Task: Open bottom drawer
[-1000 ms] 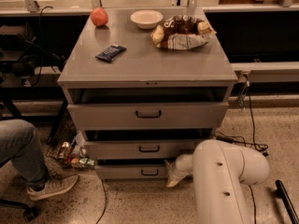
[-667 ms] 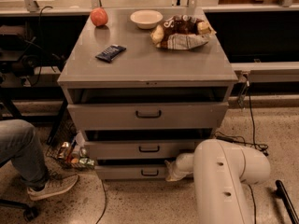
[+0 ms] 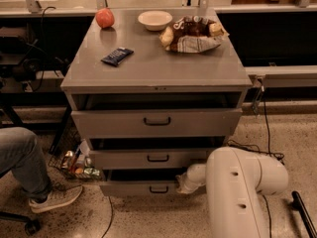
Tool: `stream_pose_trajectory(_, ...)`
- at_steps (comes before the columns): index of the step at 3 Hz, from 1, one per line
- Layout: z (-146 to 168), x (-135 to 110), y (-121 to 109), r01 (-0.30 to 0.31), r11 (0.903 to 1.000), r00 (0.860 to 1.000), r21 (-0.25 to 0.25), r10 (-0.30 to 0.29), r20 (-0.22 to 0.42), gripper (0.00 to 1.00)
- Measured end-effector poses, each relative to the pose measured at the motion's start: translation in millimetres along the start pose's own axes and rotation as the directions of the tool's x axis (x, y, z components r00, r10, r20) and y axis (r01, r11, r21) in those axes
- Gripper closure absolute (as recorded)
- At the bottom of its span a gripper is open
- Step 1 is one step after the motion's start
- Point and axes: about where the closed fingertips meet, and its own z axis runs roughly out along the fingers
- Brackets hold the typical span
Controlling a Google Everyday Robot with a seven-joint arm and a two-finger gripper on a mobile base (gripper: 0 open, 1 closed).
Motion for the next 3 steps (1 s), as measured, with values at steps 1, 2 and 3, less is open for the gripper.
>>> stream_pose_trajectory(1, 0.1, 0.0, 0.1, 0.000, 1.0000, 1.000, 0.000, 0.000, 0.000, 1.00)
stream_pose_trajectory(2, 2.2, 1.3, 13.6, 0.015, 0.9994, 1.000, -0.032, -0.014, 0.020, 1.00)
stream_pose_trajectory(3, -0.3, 0.6, 13.9, 0.016, 0.9993, 1.000, -0.034, -0.015, 0.021, 1.00)
